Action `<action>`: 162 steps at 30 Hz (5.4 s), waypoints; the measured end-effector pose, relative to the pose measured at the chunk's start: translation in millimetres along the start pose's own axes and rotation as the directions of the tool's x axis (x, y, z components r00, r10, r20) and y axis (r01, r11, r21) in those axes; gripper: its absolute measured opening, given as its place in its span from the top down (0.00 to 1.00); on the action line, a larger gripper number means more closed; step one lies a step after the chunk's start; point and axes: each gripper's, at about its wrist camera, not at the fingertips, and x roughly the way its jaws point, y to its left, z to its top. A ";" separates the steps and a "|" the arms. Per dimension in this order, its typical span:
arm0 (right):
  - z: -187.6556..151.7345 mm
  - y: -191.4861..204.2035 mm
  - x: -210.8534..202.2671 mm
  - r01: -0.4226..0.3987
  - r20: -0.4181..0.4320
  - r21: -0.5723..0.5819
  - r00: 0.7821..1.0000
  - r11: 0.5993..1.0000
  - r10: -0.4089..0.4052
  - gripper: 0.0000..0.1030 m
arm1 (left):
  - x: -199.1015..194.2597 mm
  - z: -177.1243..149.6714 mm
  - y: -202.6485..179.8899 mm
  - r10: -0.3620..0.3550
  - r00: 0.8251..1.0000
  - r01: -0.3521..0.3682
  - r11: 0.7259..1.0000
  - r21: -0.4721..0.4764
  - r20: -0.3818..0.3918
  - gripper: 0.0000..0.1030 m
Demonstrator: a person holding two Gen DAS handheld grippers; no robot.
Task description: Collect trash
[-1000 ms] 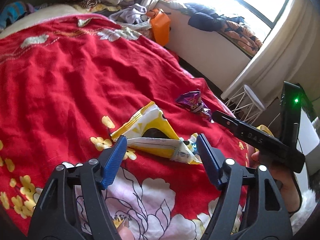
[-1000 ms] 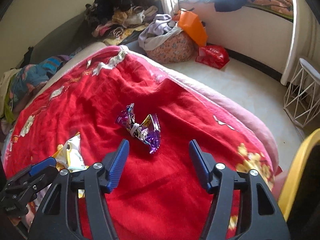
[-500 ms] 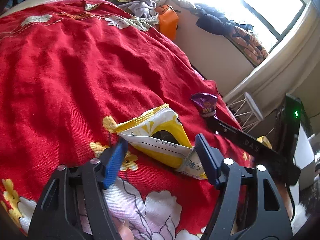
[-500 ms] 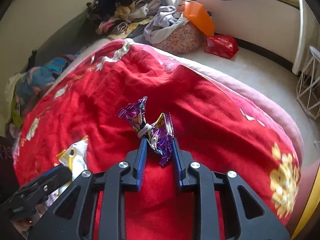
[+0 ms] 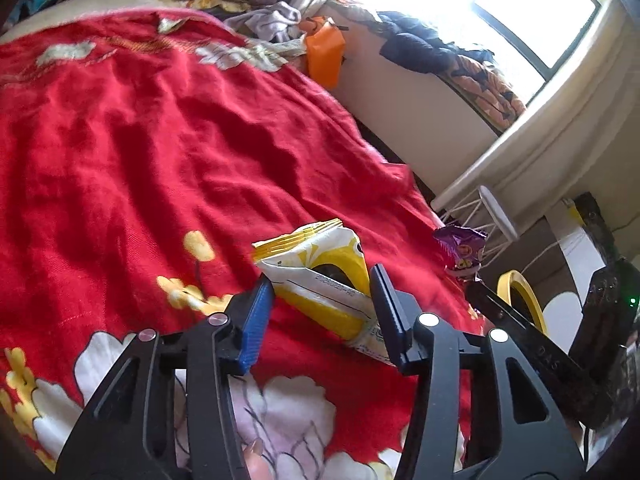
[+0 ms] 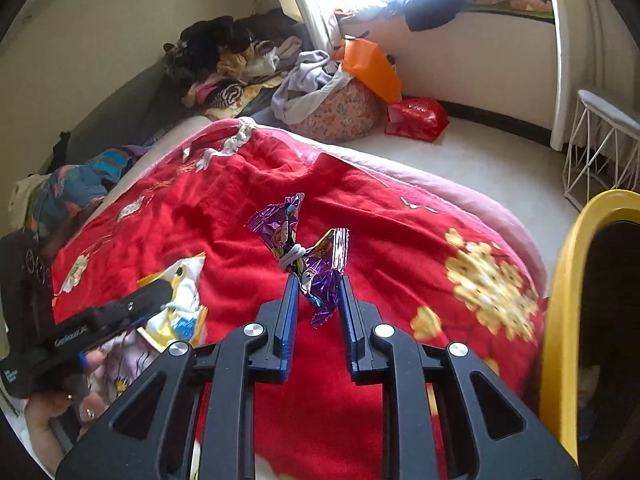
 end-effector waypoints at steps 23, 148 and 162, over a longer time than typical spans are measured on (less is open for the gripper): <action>-8.8 -26.2 -99.6 0.059 0.156 0.042 0.986 0.997 -0.065 0.81 | -41.9 -13.6 -108.0 -0.121 0.991 0.101 0.955 0.280 0.056 0.96; -78.5 -52.2 -241.0 0.389 0.357 0.157 0.834 0.908 -0.420 0.06 | -95.4 -59.4 -192.7 -0.051 0.983 -0.032 0.898 0.439 0.174 0.10; -109.9 9.0 -265.7 0.460 0.582 0.040 0.711 0.887 -0.394 0.06 | -130.3 -82.7 -159.8 -0.031 0.957 -0.103 0.892 0.439 0.287 0.10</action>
